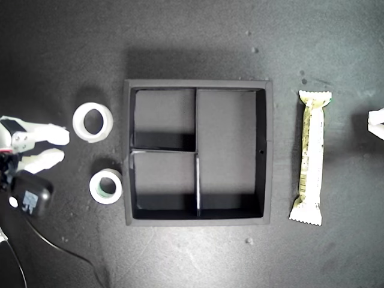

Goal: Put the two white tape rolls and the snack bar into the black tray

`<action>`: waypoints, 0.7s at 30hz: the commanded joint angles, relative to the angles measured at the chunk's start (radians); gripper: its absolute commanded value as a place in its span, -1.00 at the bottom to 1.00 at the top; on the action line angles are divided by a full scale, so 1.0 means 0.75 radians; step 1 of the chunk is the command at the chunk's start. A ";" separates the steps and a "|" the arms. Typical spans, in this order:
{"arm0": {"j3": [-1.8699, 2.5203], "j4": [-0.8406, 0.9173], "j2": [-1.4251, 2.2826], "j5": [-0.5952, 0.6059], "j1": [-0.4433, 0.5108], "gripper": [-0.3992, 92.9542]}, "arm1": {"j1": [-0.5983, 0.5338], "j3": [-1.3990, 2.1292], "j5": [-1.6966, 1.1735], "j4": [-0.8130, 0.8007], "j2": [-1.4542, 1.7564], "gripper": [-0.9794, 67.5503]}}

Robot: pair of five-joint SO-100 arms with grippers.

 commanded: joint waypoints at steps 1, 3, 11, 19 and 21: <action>-0.123 -0.104 -0.090 0.131 -0.016 -0.77 | 0.000 0.014 -0.029 -0.025 0.008 -0.98; -0.162 -0.172 -0.180 0.190 -0.016 -0.76 | -0.010 0.014 -0.031 -0.018 0.008 -0.98; -0.419 -0.421 -0.853 0.372 -0.076 -0.68 | -0.014 0.014 -0.029 0.027 0.008 -0.98; -0.648 -0.497 -1.454 0.389 -0.110 -0.66 | -0.029 0.014 -0.018 0.051 0.008 -0.98; -0.671 -0.501 -1.526 0.382 -0.121 -0.66 | -0.031 0.014 -0.018 0.051 0.008 -0.98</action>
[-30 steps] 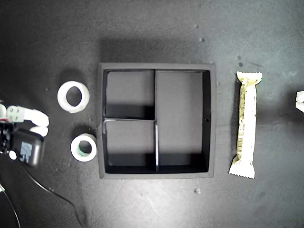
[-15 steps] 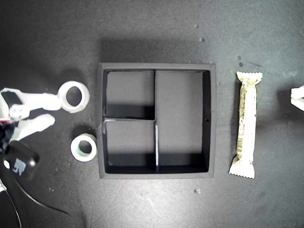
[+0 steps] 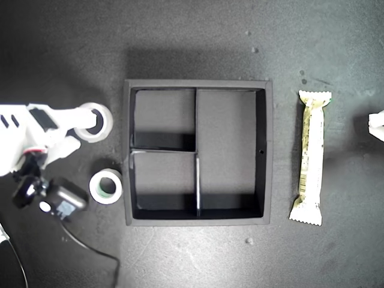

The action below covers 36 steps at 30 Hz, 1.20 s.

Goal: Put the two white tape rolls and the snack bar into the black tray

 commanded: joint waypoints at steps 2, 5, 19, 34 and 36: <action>-0.112 -0.020 -0.149 0.006 -0.029 -0.66 | -0.008 0.014 -0.002 0.008 0.008 -0.98; -0.143 -0.031 -0.245 0.006 -0.057 -0.70 | -0.022 0.014 -0.004 -0.008 0.008 -0.98; -0.399 0.321 -0.112 0.059 -0.207 -0.99 | -0.033 -0.526 -0.466 0.004 -0.053 -0.71; -1.284 0.687 -0.507 0.225 -0.176 -0.99 | -0.221 -1.473 -0.755 0.051 -1.544 -0.42; -1.368 0.691 -0.610 0.239 -0.174 -0.99 | -0.270 -1.599 -0.789 0.094 -1.781 -0.40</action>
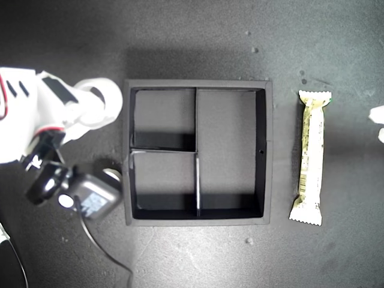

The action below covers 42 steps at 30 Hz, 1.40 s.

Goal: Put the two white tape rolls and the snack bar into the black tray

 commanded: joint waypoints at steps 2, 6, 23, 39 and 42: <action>-0.256 0.008 -0.196 0.029 0.020 -0.99 | -0.102 -0.317 -0.078 0.053 -0.540 -0.40; -0.409 0.008 -0.385 0.043 0.043 -0.99 | -0.168 -0.425 -0.098 0.039 -0.726 -0.45; -0.716 0.063 -0.849 0.029 0.059 -0.99 | -0.245 -0.650 -0.098 -0.270 -1.440 -0.46; -1.710 0.630 -1.469 -0.018 0.123 -0.99 | -0.262 -1.100 -0.235 0.290 -1.456 -0.91; -1.677 0.630 -1.415 -0.029 0.123 -0.98 | -0.264 -1.331 -0.297 0.501 -1.456 -0.93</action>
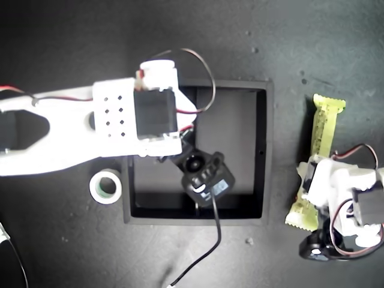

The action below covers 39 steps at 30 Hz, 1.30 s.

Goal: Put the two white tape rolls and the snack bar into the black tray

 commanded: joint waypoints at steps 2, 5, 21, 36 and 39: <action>-0.039 0.029 0.117 -0.029 0.006 -0.94 | -0.002 -0.413 -0.241 0.325 0.010 -0.94; 0.027 0.029 0.227 -0.029 0.004 -0.88 | 0.008 -0.661 -0.301 0.442 0.008 -0.94; 0.585 0.029 0.877 -0.088 0.022 -0.76 | 0.070 -1.174 -0.387 0.035 -0.397 -0.91; 1.522 -0.411 1.432 -0.687 0.548 -0.70 | 0.018 -1.113 -0.295 -0.162 -0.517 -0.74; 1.698 -0.603 1.452 -0.753 0.591 -0.69 | 0.008 -1.098 -0.270 -0.188 -0.532 -0.60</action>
